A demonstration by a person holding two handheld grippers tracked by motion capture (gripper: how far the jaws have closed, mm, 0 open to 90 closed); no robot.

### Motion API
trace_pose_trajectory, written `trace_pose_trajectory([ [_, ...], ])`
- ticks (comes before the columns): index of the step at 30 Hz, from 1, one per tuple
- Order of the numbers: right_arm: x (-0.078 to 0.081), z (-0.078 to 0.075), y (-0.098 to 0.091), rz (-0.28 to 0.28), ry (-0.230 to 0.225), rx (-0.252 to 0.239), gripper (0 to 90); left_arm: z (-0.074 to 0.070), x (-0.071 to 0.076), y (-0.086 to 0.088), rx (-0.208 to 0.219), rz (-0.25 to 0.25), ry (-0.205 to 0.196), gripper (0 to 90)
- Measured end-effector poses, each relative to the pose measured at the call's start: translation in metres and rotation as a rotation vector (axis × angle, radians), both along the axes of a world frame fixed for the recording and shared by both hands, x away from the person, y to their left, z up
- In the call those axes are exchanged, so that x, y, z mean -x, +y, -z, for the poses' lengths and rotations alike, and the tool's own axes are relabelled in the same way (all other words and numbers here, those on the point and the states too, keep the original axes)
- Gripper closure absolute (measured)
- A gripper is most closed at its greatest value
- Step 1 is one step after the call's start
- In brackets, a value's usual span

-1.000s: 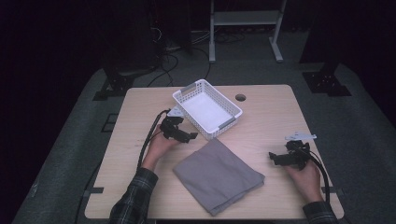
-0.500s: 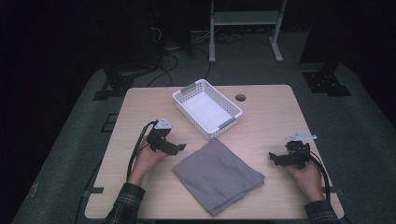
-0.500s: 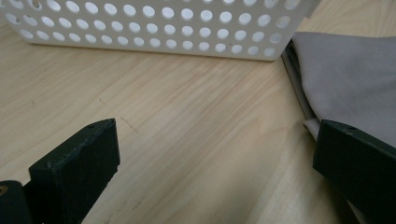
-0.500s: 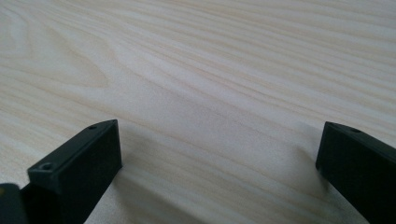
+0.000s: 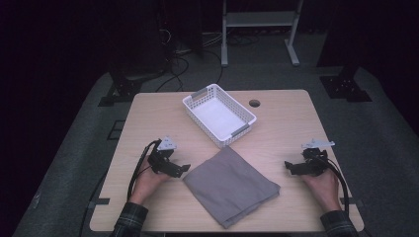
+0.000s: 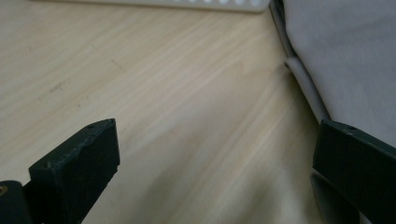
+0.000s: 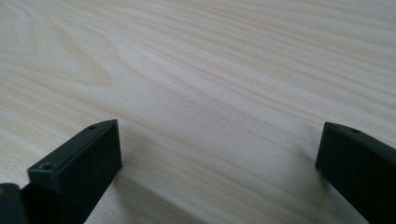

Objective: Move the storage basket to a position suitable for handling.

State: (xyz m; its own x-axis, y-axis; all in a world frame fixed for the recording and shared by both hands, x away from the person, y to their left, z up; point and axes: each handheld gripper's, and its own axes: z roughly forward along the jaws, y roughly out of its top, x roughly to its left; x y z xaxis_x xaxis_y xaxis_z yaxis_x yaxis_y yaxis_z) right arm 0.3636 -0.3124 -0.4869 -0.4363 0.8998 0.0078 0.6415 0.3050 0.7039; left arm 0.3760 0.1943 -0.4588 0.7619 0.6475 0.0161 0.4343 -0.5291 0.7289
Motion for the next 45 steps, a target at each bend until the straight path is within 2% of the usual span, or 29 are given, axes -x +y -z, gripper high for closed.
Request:
trace_pose_trajectory([
  [6, -0.003, -0.002, 0.001, -0.018, 0.015, 0.012, 0.0, 0.006, 0.009, 0.005, -0.022, 0.001, 0.011, 0.0],
  [10, -0.003, -0.006, 0.006, -0.04, 0.014, 0.022, 0.0, 0.008, 0.013, 0.01, -0.019, -0.01, 0.006, 0.0],
  [13, -0.004, -0.014, 0.011, -0.064, 0.005, 0.001, 0.2, 0.01, 0.017, 0.015, -0.018, -0.015, 0.005, 0.0],
  [18, -0.006, -0.022, 0.015, -0.07, -0.011, -0.02, 0.2, 0.016, 0.024, 0.024, -0.035, -0.023, 0.01, 0.0],
  [21, -0.008, -0.029, 0.019, -0.078, -0.017, -0.031, 0.2, 0.018, 0.026, 0.029, -0.026, -0.029, 0.011, 0.0],
  [25, -0.012, -0.038, 0.026, -0.097, -0.019, -0.044, 0.4, 0.021, 0.028, 0.033, -0.036, -0.026, 0.007, 0.0],
  [27, -0.014, -0.04, 0.028, -0.103, -0.014, -0.042, 0.4, 0.025, 0.029, 0.035, -0.016, -0.024, 0.013, 0.0],
  [31, -0.022, -0.045, 0.039, -0.123, -0.005, -0.045, 0.5, 0.025, 0.031, 0.037, -0.017, -0.021, 0.013, 0.0],
  [33, -0.023, -0.047, 0.041, -0.126, -0.004, -0.048, 3.0, 0.024, 0.031, 0.038, -0.019, -0.021, 0.015, 0.0],
  [35, -0.03, -0.053, 0.048, -0.143, -0.012, -0.046, 12.5, 0.024, 0.031, 0.038, -0.018, -0.021, 0.013, 0.0],
  [39, -0.037, -0.059, 0.053, -0.149, -0.014, -0.052, 13.2, 0.025, 0.031, 0.038, -0.017, -0.021, 0.013, 0.0],
  [45, -0.051, -0.071, 0.06, -0.169, -0.019, -0.101, 17.3, 0.025, 0.031, 0.039, -0.018, -0.025, 0.014, 0.0],
])
